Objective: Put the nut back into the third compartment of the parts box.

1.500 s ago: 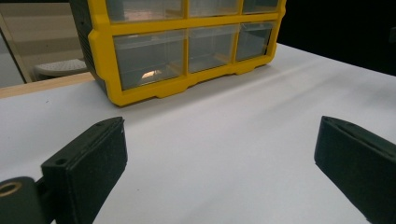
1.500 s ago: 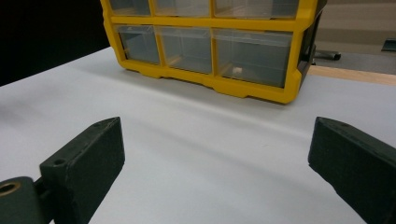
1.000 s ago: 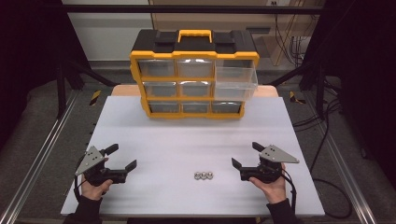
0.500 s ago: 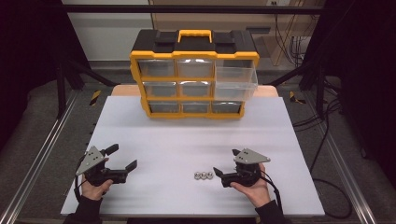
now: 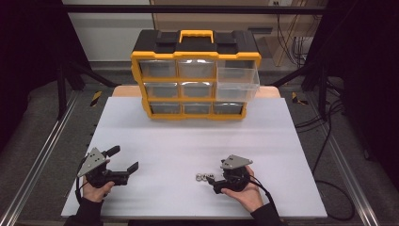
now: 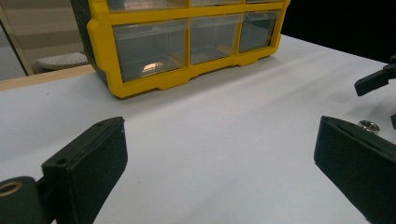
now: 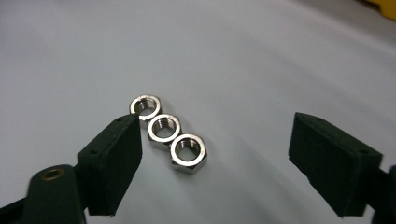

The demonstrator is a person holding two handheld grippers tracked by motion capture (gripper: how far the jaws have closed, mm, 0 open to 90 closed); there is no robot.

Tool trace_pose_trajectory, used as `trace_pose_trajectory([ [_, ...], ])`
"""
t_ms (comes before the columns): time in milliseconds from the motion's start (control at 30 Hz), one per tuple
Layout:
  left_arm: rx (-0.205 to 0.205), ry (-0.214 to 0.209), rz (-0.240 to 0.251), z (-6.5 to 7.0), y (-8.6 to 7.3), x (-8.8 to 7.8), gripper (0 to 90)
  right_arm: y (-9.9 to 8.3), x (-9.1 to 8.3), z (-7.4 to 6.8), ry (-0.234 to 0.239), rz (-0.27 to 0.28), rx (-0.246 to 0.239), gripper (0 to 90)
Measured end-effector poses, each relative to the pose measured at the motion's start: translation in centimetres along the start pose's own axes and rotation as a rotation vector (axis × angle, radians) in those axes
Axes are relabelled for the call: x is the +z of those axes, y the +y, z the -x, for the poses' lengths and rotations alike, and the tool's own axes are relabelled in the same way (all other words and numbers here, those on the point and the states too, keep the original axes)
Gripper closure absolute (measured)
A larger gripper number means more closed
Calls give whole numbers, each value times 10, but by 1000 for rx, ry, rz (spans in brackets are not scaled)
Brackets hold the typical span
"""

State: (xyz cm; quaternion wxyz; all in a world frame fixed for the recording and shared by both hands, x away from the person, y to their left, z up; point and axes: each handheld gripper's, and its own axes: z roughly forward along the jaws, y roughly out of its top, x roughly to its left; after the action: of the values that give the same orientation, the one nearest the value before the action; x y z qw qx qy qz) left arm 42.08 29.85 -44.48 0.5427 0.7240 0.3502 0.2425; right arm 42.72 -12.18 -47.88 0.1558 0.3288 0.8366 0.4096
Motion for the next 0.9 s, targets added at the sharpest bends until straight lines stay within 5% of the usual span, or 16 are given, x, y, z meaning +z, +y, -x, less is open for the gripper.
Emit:
trace_pose_trajectory([
  [600,0,3,-4,0,0,0,28,-5,10,1,107,-64,-16,597],
  [900,1,4,-6,0,0,0,28,-6,10,4,122,-70,-24,698],
])
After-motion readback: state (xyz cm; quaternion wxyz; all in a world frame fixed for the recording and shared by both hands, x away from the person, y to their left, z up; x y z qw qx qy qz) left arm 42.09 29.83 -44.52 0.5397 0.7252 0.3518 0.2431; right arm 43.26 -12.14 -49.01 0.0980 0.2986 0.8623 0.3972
